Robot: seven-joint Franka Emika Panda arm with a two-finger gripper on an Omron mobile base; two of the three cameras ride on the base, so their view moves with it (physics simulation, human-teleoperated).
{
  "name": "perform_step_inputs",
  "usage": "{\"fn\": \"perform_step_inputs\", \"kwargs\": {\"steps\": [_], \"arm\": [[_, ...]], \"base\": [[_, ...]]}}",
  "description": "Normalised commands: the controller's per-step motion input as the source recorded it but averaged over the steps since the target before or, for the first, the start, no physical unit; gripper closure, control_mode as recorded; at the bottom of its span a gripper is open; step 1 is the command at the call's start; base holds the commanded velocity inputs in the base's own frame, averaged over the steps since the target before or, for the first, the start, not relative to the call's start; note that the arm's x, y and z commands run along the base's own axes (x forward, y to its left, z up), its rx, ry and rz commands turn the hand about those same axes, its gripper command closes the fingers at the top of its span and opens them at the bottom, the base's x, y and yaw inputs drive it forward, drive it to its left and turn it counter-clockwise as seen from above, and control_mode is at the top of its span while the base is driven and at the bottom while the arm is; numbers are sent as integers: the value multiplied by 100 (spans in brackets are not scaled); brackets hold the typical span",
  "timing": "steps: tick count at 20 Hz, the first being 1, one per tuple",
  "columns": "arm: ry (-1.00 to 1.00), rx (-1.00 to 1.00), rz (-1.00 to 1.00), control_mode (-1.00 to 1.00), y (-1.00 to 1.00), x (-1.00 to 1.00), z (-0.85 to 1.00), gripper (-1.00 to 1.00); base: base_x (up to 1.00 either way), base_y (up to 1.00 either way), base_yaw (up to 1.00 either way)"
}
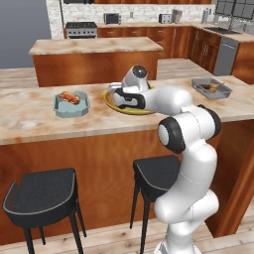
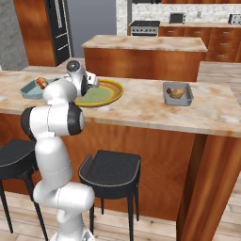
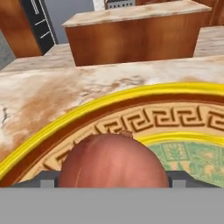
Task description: Place one cooked food and one vegetable from the large plate to each tupperware container.
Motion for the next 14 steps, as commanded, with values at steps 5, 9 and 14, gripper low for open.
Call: {"fn": "perform_step_inputs", "kwargs": {"steps": [5, 9, 14], "arm": [[-1, 1, 0, -100, -15, -42, 43, 100], [0, 0, 0, -100, -1, -73, 100, 100], [6, 0, 0, -100, 8, -94, 99, 100]], "base": [[0, 0, 0], [0, 0, 0], [0, 0, 0]]}}
